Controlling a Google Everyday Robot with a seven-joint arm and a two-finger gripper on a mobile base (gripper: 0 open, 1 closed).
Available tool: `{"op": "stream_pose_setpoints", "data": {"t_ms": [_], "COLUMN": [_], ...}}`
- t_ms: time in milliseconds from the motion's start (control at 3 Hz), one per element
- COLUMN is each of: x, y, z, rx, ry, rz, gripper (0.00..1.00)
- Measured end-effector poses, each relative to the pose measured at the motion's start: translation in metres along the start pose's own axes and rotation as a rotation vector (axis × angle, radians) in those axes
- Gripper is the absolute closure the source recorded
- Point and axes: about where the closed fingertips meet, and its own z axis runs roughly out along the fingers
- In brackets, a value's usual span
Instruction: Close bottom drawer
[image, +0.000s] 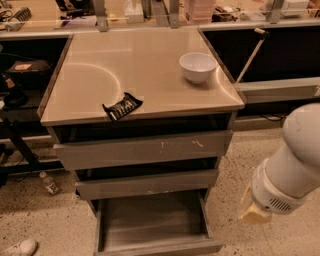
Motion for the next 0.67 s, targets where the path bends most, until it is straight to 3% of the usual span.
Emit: {"op": "stream_pose_setpoints", "data": {"t_ms": [667], "x": [0.009], "y": [0.015], "z": [0.028], "rx": [-0.058], "ry": [0.002], "rz": [0.018], "gripper": [1.00]}}
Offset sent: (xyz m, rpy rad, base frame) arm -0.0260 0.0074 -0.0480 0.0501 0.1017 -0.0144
